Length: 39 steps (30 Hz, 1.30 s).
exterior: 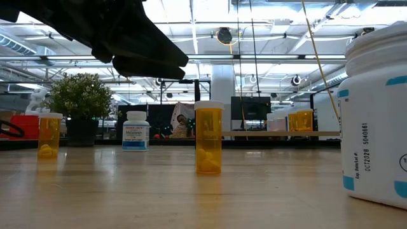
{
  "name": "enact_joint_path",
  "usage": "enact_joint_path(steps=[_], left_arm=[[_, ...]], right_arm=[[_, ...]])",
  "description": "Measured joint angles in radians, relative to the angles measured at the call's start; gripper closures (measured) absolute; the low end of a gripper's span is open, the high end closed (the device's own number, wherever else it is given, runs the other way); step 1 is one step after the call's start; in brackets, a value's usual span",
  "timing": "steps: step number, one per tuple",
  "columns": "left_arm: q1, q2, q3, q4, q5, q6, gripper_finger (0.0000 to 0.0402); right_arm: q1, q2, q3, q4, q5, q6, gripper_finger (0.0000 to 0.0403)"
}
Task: Pick and place medicine bottles onto shelf by color
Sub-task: Put the right blue pill bottle on the shelf
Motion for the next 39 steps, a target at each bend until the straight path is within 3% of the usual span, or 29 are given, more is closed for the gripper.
enact_joint_path(steps=[9, 17, 24, 31, 39], left_arm=[[0.000, 0.000, 0.000, 0.003, 0.001, 0.012, 0.0151], [0.000, 0.000, 0.000, 0.000, 0.001, 0.029, 0.0151], [0.011, 0.000, 0.000, 0.000, 0.001, 0.070, 0.0151], [0.053, 0.000, 0.000, -0.001, 0.000, 0.083, 0.0151], [0.110, 0.000, 0.000, -0.022, 0.000, 0.122, 0.0151]], right_arm=[[-0.198, -0.129, 0.000, -0.006, 0.028, -0.184, 0.0285], [-0.449, -0.220, 0.000, -0.004, 0.022, -0.427, 0.0285], [-0.711, -0.291, 0.003, -0.001, 0.019, -0.517, 0.0285], [-0.968, -0.276, 0.123, -0.077, -0.084, -0.713, 0.0285], [-1.229, -0.202, 0.277, -0.097, -0.082, -0.975, 0.0284]])
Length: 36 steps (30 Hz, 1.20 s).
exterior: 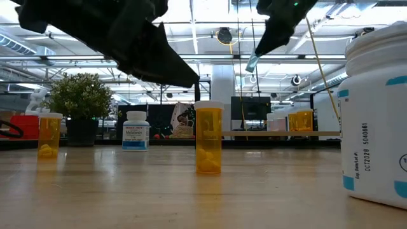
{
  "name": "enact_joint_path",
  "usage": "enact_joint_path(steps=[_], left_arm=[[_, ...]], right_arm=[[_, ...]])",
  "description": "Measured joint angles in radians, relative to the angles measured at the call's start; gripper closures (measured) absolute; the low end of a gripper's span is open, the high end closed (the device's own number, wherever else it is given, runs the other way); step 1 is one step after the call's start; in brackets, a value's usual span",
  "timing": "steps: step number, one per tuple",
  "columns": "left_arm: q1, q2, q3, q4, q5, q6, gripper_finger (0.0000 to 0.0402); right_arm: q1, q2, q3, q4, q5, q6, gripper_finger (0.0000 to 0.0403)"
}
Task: Pick and place medicine bottles onto shelf by color
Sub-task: Put the right blue pill bottle on the shelf
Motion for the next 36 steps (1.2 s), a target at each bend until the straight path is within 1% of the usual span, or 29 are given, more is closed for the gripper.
enact_joint_path(steps=[2, 7, 13, 18, 20, 25, 30, 36], left_arm=[[0.012, 0.000, 0.000, -0.013, 0.000, 0.000, 0.0151], [0.037, 0.000, 0.000, -0.042, 0.000, -0.001, 0.0151], [0.078, 0.000, 0.000, -0.041, 0.000, 0.001, 0.0151], [0.106, 0.000, 0.000, -0.041, 0.000, -0.004, 0.0151], [0.112, 0.000, 0.000, -0.040, 0.000, -0.005, 0.0151], [0.115, 0.000, 0.000, -0.039, 0.000, -0.005, 0.0151], [0.115, 0.000, 0.000, -0.037, 0.000, -0.006, 0.0151], [0.115, 0.000, 0.000, -0.037, 0.000, -0.007, 0.0151]], right_arm=[[-0.055, 0.023, 0.024, 0.000, -0.006, -0.035, 0.0284], [-0.168, 0.094, 0.067, 0.001, -0.103, -0.097, 0.0284], [-0.266, 0.205, 0.097, 0.003, -0.113, -0.156, 0.0284], [-0.342, 0.307, 0.143, -0.007, -0.186, -0.204, 0.0284], [-0.366, 0.346, 0.170, -0.010, -0.195, -0.221, 0.0284], [-0.410, 0.435, 0.250, -0.025, -0.263, -0.239, 0.0284], [-0.445, 0.505, 0.312, -0.078, -0.263, -0.244, 0.0284], [-0.471, 0.558, 0.326, -0.143, -0.263, -0.251, 0.0284]])
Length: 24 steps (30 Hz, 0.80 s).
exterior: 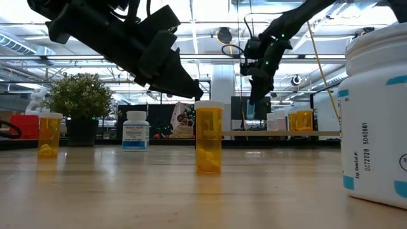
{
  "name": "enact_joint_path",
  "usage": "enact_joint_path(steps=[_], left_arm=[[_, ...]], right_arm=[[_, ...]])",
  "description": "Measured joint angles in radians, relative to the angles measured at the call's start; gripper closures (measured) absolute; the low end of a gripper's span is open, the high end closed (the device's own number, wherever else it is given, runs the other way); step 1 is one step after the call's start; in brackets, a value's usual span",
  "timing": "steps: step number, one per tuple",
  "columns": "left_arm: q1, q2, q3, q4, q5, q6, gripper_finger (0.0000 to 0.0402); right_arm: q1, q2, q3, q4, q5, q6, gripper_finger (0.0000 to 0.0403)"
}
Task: Pick and place medicine bottles onto shelf by color
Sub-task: Put the right blue pill bottle on the shelf
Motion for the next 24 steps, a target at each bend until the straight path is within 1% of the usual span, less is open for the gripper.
enact_joint_path(steps=[8, 18, 24], left_arm=[[0.000, 0.000, 0.000, 0.005, 0.000, -0.002, 0.0151], [0.000, 0.000, 0.000, 0.005, 0.000, -0.002, 0.0151], [0.000, 0.000, 0.000, 0.010, 0.000, 0.003, 0.0151]], right_arm=[[-0.009, 0.025, 0.000, -0.042, 0.001, -0.015, 0.0284], [-0.015, 0.027, 0.000, -0.021, 0.001, -0.026, 0.0284], [-0.015, 0.052, 0.000, -0.024, 0.000, -0.023, 0.0284]])
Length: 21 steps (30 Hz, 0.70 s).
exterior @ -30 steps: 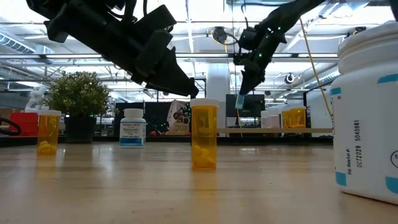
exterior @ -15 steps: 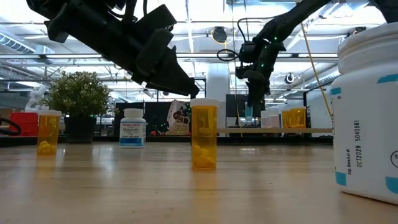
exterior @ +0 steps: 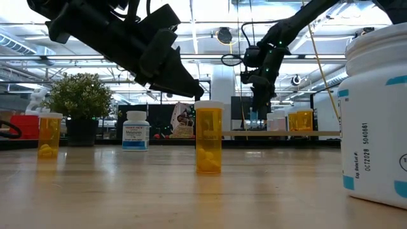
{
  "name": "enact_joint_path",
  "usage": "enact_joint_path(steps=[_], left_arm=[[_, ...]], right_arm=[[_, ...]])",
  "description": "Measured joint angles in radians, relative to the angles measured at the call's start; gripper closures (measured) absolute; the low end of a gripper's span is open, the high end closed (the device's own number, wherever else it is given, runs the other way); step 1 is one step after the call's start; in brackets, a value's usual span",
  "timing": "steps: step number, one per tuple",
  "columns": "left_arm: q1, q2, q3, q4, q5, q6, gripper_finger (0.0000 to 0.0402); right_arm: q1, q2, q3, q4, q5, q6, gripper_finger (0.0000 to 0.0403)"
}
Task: Pick and place medicine bottles onto shelf by color
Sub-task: Put the right blue pill bottle on the shelf
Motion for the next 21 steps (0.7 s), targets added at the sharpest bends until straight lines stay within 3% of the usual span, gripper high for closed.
enact_joint_path(steps=[21], left_arm=[[0.001, 0.000, 0.000, 0.003, 0.000, 0.004, 0.0151]], right_arm=[[-0.007, 0.026, -0.010, -0.004, 0.000, 0.008, 0.0284]])
